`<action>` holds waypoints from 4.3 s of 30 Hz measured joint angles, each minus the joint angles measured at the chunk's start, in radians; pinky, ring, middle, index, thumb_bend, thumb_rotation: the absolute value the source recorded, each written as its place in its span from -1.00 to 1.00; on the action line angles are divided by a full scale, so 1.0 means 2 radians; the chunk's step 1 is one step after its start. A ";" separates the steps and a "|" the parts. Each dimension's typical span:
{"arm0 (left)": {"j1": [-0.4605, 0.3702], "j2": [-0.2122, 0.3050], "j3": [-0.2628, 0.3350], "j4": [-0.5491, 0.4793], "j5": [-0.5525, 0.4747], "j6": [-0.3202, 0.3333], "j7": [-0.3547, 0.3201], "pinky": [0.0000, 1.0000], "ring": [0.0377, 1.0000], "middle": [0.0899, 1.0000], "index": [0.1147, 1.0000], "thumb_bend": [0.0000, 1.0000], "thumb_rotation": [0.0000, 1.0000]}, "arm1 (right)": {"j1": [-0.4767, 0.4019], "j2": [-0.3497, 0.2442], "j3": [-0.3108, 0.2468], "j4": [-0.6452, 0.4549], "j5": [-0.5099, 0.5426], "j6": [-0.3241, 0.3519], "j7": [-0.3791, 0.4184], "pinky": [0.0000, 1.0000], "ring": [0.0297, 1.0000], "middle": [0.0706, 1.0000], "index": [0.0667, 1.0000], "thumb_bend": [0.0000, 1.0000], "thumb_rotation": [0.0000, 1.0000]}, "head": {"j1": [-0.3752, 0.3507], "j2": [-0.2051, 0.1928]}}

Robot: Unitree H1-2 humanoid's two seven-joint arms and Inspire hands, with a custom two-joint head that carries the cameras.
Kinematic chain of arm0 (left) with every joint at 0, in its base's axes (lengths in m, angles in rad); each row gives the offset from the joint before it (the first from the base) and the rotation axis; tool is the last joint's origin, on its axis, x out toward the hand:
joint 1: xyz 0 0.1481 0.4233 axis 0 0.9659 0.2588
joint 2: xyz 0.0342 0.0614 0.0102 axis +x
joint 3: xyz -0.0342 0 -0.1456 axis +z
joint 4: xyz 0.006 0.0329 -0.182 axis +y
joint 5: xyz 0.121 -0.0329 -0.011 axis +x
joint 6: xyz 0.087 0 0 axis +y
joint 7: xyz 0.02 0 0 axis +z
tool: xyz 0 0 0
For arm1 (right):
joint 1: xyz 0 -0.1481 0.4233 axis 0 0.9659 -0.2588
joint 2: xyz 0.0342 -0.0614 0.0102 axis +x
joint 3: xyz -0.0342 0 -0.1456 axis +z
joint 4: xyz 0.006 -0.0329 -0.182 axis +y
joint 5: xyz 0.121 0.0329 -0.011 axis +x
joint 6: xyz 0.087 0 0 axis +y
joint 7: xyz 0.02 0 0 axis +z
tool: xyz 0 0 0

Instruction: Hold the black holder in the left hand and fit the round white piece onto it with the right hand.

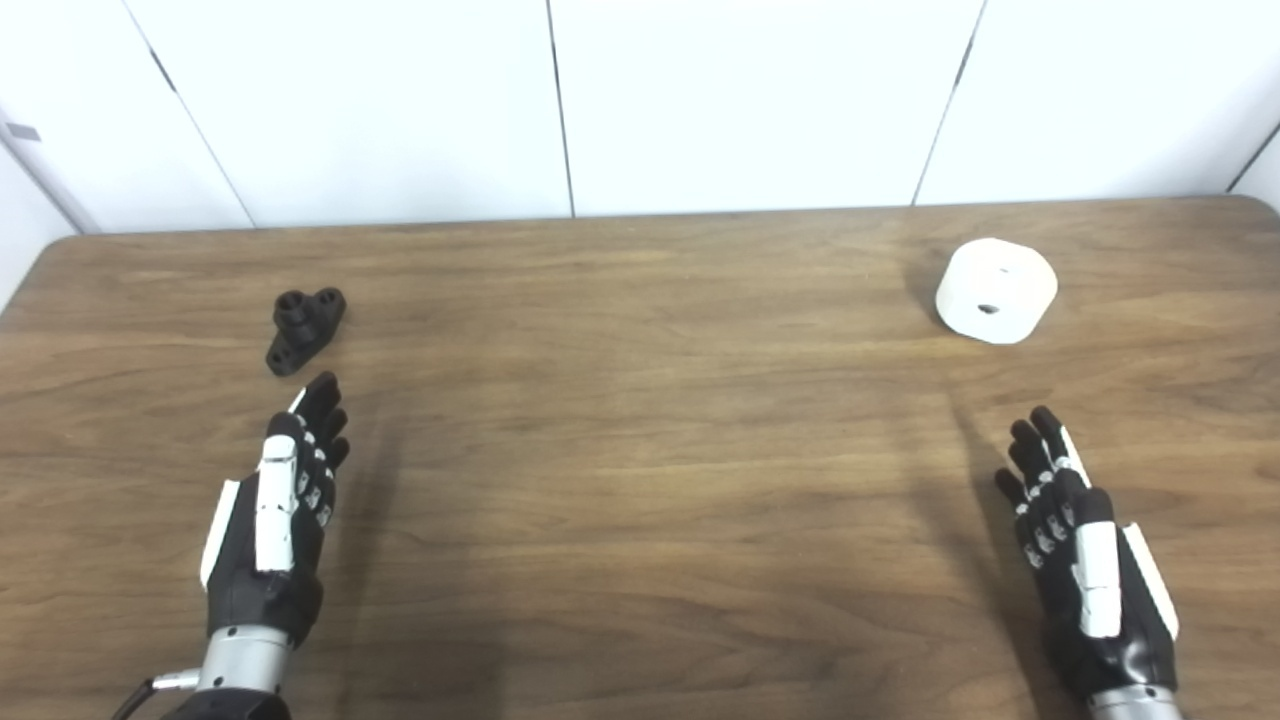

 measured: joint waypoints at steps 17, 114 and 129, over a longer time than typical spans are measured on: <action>0.000 -0.003 -0.008 -0.004 0.001 0.000 0.003 1.00 0.97 0.95 0.87 -0.20 0.99 | 0.000 -0.002 -0.004 0.006 0.004 -0.008 0.007 1.00 1.00 0.96 0.94 0.22 1.00 | 0.056 -0.008; -0.252 0.184 -0.120 0.285 0.496 0.101 0.015 0.97 1.00 0.91 0.73 0.67 0.19 | -0.001 -0.031 -0.038 0.061 0.036 -0.065 0.057 1.00 0.94 0.85 0.87 0.12 1.00 | 0.146 -0.062; -0.294 0.161 -0.122 0.347 0.511 0.101 0.019 0.94 0.96 0.90 0.66 0.60 0.06 | 0.001 -0.031 -0.035 0.055 0.030 -0.058 0.047 1.00 0.97 0.85 0.87 0.11 1.00 | 0.143 -0.058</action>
